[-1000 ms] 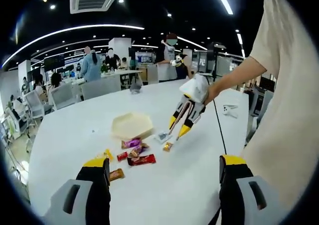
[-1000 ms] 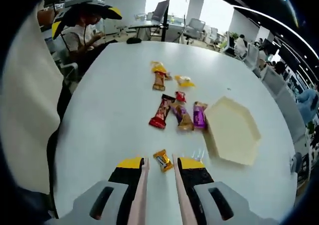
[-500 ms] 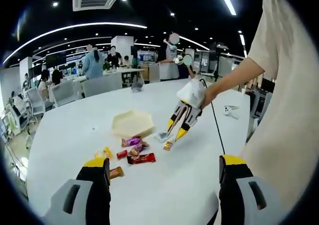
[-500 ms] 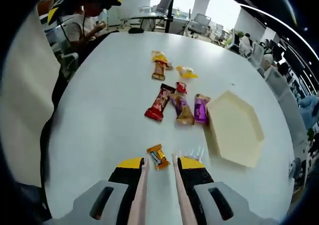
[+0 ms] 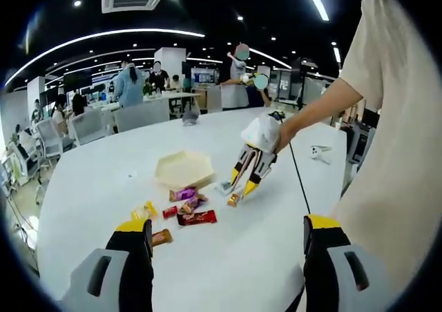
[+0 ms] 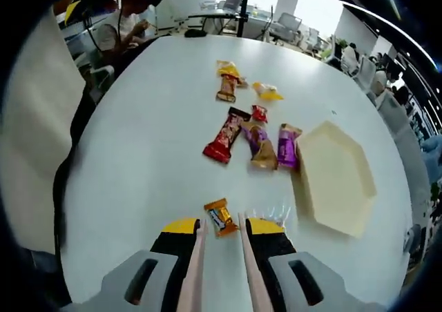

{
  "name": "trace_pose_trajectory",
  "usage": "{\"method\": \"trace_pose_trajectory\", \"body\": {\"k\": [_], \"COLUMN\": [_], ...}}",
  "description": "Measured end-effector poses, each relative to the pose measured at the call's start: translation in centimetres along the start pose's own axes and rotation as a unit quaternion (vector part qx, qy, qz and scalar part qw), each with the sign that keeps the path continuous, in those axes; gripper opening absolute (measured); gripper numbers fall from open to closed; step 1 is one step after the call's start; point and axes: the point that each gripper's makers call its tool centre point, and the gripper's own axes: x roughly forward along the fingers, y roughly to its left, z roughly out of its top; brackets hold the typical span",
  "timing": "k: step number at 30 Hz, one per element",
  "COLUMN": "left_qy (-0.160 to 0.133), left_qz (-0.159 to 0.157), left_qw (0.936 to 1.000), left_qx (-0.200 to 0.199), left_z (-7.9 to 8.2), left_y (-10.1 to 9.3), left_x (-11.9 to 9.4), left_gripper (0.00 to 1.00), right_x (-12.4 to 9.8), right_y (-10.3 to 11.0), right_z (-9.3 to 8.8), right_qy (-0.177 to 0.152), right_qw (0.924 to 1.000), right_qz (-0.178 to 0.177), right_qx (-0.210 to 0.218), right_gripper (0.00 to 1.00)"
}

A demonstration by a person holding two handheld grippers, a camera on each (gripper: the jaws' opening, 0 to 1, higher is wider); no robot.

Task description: Place the target food into the container with the food tongs after gripping and lifting it, then release it inside without dropping or visibly crushing the food.

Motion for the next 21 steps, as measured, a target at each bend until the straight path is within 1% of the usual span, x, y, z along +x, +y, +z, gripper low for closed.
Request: {"method": "trace_pose_trajectory", "body": {"k": [5,7,12,21], "left_qy": [0.004,0.005,0.007,0.003], "left_qz": [-0.002,-0.003,0.001,0.008], "left_qw": [1.0,1.0,1.0,0.9999], "left_qx": [-0.002,-0.003,-0.003,-0.011], "left_z": [-0.3,-0.5,-0.5,-0.6], "left_y": [-0.4,-0.6,-0.8,-0.6], "left_x": [-0.3,-0.5,-0.8,-1.0], "left_gripper": [0.9,0.9,0.9,0.9], "right_x": [0.4,0.7,1.1,1.7], "right_y": [0.1,0.1,0.0,0.1], "right_z": [-0.2,-0.2,-0.3,-0.7], "right_qy": [0.005,0.007,0.016,0.033], "right_qw": [1.0,0.9999,0.9998,0.9989], "right_qz": [0.005,0.009,0.016,0.028], "right_qx": [-0.005,0.002,0.0,-0.014], "right_gripper": [0.26,0.26,0.25,0.25]}}
